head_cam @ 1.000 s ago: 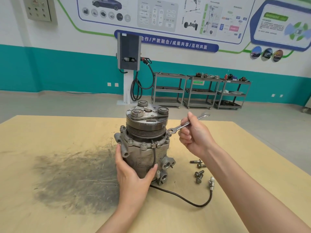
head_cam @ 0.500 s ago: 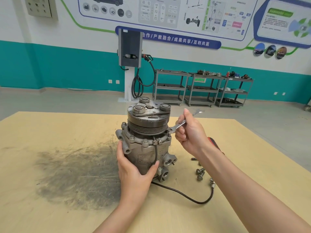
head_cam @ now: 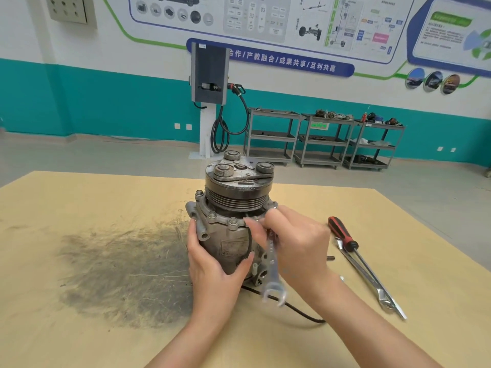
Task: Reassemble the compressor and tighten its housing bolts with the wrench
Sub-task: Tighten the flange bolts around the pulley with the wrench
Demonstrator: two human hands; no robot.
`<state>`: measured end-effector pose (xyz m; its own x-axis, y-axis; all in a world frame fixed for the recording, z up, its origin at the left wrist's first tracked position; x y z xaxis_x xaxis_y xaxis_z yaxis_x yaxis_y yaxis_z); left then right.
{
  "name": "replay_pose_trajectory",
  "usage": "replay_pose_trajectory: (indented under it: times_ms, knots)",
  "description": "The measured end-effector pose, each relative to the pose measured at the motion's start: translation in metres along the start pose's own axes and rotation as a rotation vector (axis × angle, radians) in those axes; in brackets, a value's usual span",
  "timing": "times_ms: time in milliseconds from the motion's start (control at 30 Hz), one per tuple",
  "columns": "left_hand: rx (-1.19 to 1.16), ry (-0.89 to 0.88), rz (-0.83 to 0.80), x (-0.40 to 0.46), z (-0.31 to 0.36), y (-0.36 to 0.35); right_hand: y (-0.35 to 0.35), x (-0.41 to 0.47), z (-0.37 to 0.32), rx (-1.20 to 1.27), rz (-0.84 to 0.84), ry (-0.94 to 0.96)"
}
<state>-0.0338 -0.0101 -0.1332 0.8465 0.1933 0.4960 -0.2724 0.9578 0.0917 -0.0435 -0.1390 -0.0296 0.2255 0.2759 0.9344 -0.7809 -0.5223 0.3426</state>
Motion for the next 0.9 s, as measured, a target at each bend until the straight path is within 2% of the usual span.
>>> replay_pose_trajectory:
  times_ms: [67, 100, 200, 267, 333, 400, 533, 700, 900]
  knots:
    - [0.013, -0.018, 0.003, 0.0, -0.001, 0.0, 0.007, 0.006, -0.003, 0.139, 0.053, -0.039]
    - [0.011, -0.019, 0.001, 0.0, -0.001, 0.001, 0.011, 0.01, -0.003, 0.277, 0.087, -0.117]
    - [0.003, -0.008, -0.011, 0.0, -0.001, 0.0, 0.021, 0.024, 0.013, 0.703, 0.114, -0.519]
    - [0.008, 0.001, -0.016, 0.0, -0.001, -0.001, 0.023, 0.03, 0.031, 0.77, -0.017, -0.736]
    - [0.012, 0.007, -0.018, 0.0, -0.002, -0.002, 0.02, 0.028, 0.041, 0.797, -0.197, -0.86]
    - [0.013, 0.008, -0.015, 0.001, -0.003, -0.002, 0.013, 0.019, 0.041, 0.885, -0.322, -0.883]
    - [0.026, 0.015, -0.001, 0.002, -0.001, -0.002, 0.002, 0.004, 0.036, 0.995, -0.37, -0.914]
    - [0.031, 0.008, 0.006, 0.002, -0.002, -0.002, 0.004, 0.003, 0.032, 0.912, -0.427, -0.864]
    - [0.034, 0.003, -0.004, 0.001, -0.002, -0.002, 0.005, 0.006, 0.026, 0.586, -0.382, -0.792]
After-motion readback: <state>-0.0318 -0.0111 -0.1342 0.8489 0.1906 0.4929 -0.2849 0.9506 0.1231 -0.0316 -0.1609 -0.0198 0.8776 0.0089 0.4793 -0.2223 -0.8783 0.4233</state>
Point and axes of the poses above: each hand's wrist, its own x-axis towards the middle knuckle, its own y-axis out of the back of the hand, z = x × y, the point moved 1 cm from there along x, towards the middle knuckle, and after that the axes turned 6 degrees about -z, right-handed, at the moved point
